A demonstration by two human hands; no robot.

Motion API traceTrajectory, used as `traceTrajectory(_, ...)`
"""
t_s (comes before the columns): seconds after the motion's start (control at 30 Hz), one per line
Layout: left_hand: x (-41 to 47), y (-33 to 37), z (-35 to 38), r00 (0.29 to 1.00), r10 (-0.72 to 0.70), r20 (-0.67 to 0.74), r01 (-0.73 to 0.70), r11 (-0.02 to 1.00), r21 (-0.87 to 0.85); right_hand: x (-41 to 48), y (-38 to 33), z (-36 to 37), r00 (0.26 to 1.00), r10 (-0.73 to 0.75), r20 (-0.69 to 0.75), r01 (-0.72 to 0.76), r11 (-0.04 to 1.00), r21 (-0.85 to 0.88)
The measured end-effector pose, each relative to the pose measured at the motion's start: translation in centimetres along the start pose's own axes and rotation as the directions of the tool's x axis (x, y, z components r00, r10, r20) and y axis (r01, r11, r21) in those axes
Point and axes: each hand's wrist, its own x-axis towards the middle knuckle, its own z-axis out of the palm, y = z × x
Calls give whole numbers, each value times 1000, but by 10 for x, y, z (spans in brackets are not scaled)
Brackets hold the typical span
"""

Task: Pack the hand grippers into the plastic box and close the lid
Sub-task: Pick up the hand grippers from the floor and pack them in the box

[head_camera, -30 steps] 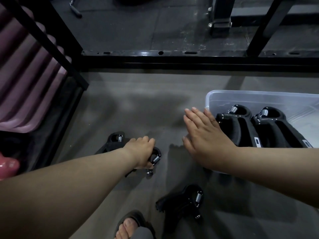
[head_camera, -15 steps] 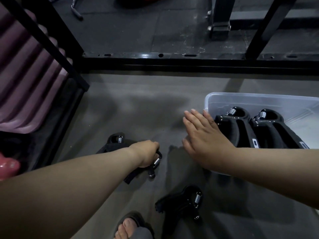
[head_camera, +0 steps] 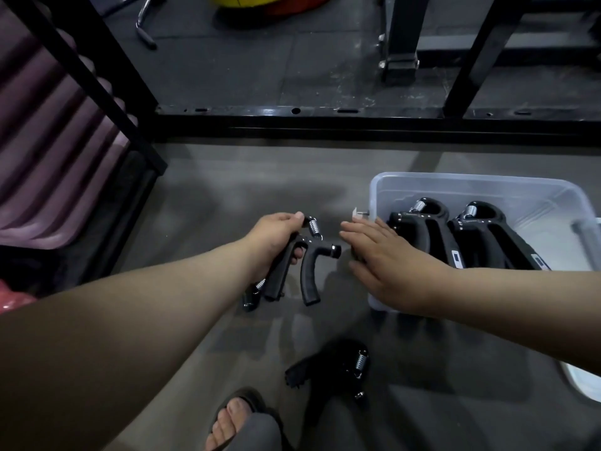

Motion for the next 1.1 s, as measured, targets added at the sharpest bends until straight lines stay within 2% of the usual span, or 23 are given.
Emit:
traceTrajectory(0.1, -6, 8, 7, 1000, -5, 10, 6, 994, -105, -7, -11, -20, 998, 65, 5, -64, 975, 213)
traceTrajectory(0.23, -18, 17, 21, 1000, -1, 28, 6, 982, -187, -19, -20, -43, 980, 198, 17, -184, 874, 449)
traceTrajectory(0.33, -29, 20, 38, 999, -49, 22, 53, 952, -303, -25, -19, -44, 945, 326, 41, -258, 661, 705)
traceTrajectory(0.47, -39, 28, 66, 993, -86, 80, 113, 880, -461, -33, -11, -40, 898, 435, 72, -287, 453, 844)
traceTrajectory(0.63, -52, 37, 99, 986, -10, 169, 78, 913, -400, -46, -2, -48, 867, 468, 171, -284, 183, 941)
traceTrajectory(0.7, -53, 42, 110, 983, -1, 181, 71, 922, -380, -55, 6, -55, 867, 449, 217, -297, 114, 948)
traceTrajectory(0.73, -53, 44, 114, 982, 16, 187, 51, 935, -350, -58, 11, -58, 858, 459, 230, -307, 100, 946)
traceTrajectory(0.83, -51, 50, 122, 955, 113, 276, -78, 988, -133, -65, 31, -72, 808, 561, 180, -315, 153, 936)
traceTrajectory(0.93, -51, 46, 126, 963, 134, 234, -148, 988, 47, -68, 53, -83, 694, 718, 50, -275, 201, 940)
traceTrajectory(1.0, -47, 40, 125, 971, 146, 190, -165, 982, 91, -73, 61, -89, 639, 769, -8, -251, 219, 943)
traceTrajectory(1.1, -45, 43, 126, 971, 166, 174, -187, 976, 111, -73, 66, -89, 599, 793, -113, -298, 352, 888)
